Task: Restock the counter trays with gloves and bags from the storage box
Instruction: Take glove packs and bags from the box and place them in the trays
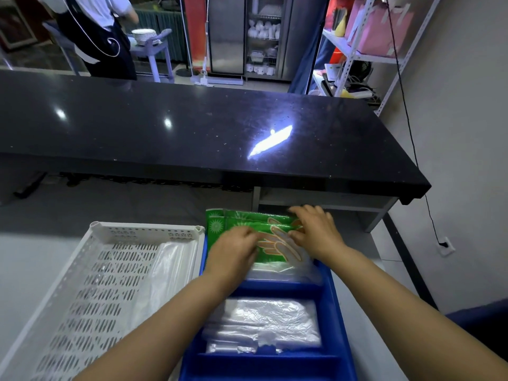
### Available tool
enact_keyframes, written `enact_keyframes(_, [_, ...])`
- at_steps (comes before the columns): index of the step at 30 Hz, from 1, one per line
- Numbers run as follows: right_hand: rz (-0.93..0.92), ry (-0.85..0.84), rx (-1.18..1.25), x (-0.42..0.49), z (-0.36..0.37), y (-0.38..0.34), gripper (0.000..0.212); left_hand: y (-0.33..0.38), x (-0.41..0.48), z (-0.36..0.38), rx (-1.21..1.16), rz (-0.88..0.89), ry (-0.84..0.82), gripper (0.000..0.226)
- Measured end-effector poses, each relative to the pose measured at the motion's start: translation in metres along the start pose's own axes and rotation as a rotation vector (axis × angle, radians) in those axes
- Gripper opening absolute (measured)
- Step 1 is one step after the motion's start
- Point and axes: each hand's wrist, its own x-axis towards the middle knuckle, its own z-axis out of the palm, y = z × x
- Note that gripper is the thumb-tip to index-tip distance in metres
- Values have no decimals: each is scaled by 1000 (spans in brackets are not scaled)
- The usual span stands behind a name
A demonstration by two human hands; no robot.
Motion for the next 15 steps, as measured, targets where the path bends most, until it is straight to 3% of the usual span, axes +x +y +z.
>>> enact_keyframes(2, [0,109,39,-7,0,2,53,-10,8,-8,91,-54,107,41])
enact_keyframes(6, [-19,208,54,-17,3,5,41,-25,19,-14,236,-104,-112,43])
enact_keyframes(9, [-34,160,33,-19,5,7,23,-32,23,-11,274,-106,-201,32])
enact_keyframes(15, [-6,106,26,-16,6,4,17,-30,26,-17,236,-90,-188,18])
